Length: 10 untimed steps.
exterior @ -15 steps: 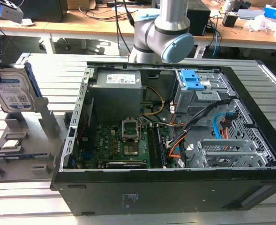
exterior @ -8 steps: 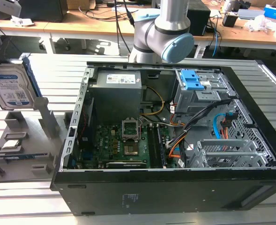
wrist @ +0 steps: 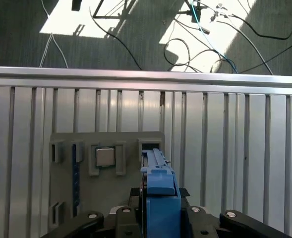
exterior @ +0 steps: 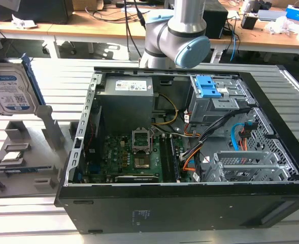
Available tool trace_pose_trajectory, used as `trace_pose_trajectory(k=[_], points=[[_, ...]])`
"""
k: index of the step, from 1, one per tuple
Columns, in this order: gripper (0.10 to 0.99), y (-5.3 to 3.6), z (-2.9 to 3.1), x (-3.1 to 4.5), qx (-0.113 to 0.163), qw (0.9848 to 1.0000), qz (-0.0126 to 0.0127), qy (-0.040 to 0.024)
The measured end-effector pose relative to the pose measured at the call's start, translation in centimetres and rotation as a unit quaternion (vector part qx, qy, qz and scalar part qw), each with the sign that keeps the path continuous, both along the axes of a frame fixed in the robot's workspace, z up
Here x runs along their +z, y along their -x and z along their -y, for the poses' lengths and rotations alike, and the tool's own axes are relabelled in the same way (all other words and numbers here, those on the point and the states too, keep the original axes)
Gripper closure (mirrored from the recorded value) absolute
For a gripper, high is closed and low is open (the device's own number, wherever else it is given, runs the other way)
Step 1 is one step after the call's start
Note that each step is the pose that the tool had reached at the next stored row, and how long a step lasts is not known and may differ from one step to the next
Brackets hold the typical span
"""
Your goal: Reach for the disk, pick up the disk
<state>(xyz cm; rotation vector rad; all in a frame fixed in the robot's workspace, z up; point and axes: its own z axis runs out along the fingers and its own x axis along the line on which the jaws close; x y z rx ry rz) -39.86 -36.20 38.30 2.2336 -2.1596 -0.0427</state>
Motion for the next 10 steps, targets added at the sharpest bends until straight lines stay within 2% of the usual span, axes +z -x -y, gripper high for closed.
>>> trace_pose_trajectory(k=[10], points=[[0.722, -0.08, 0.00, 2.00, 0.000, 1.0000, -0.0016, 0.0000]])
